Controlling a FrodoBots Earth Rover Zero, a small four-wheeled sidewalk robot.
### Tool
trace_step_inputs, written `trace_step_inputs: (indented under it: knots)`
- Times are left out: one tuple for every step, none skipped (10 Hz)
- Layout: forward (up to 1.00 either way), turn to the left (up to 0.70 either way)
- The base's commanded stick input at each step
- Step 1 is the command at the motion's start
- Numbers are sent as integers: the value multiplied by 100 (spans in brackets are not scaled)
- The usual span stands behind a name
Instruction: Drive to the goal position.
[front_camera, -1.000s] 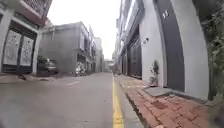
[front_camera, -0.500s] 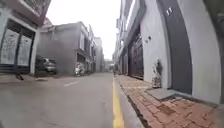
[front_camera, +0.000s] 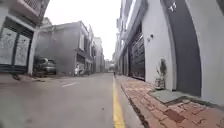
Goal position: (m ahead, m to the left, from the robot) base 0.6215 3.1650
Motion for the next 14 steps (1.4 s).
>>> trace_step_inputs:
  knots:
    - [47, -2]
    - [47, 1]
    - [47, 1]
    - [47, 1]
    - [47, 1]
    - [47, 1]
    - [47, 1]
    - [47, 1]
    - [47, 1]
    - [47, 1]
    - [47, 1]
    - [47, 1]
    - [47, 1]
    - [47, -9]
